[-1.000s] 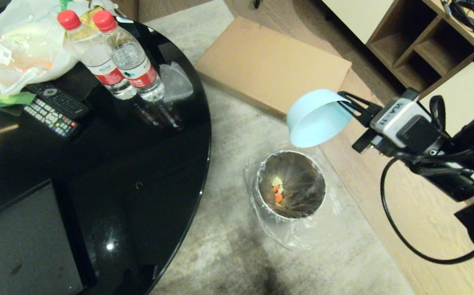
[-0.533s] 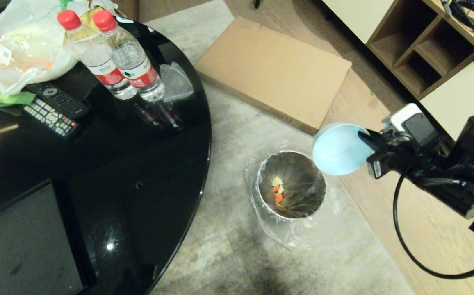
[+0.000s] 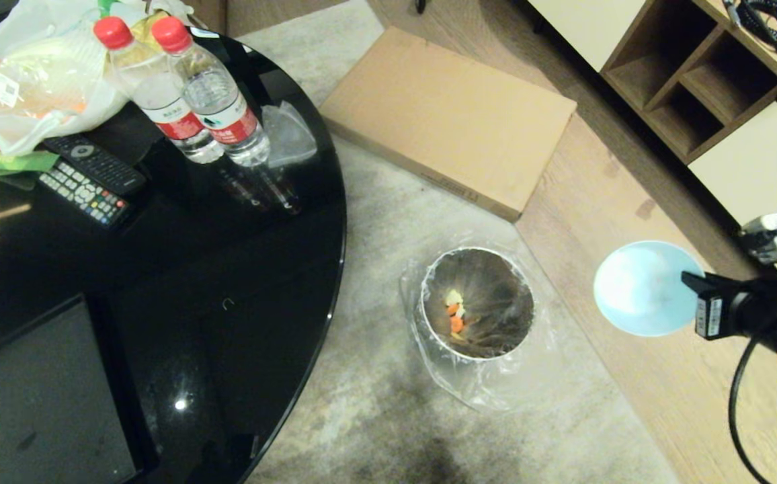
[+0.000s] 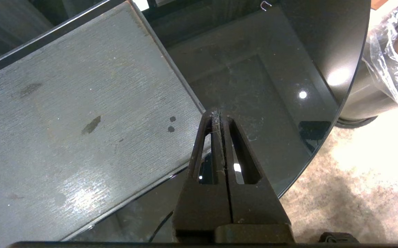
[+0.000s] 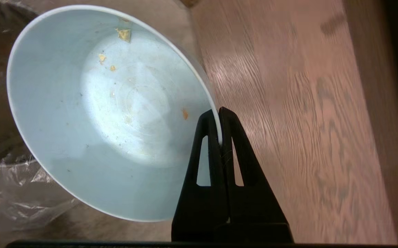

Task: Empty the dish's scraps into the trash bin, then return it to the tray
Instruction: Put the bowl back to the table

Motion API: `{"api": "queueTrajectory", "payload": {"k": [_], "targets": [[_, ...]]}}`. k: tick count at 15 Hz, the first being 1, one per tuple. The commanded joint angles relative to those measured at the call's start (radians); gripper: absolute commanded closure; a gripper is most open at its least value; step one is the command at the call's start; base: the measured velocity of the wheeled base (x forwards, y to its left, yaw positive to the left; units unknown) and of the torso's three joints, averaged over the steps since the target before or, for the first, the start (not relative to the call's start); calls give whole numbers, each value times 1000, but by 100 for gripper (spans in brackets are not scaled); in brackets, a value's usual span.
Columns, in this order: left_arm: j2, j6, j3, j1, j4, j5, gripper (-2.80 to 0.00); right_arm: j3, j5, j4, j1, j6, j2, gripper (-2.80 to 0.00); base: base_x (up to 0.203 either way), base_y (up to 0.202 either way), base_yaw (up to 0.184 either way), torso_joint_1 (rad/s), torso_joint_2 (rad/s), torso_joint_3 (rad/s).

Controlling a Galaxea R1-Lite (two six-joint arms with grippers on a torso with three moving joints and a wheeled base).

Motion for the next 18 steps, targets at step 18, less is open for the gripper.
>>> {"api": "queueTrajectory", "payload": {"k": [18], "targets": [[0, 0, 0, 0, -1, 0, 0, 413, -152, 646, -58, 122, -1141, 0, 0, 0, 0, 0, 0, 0]]}}
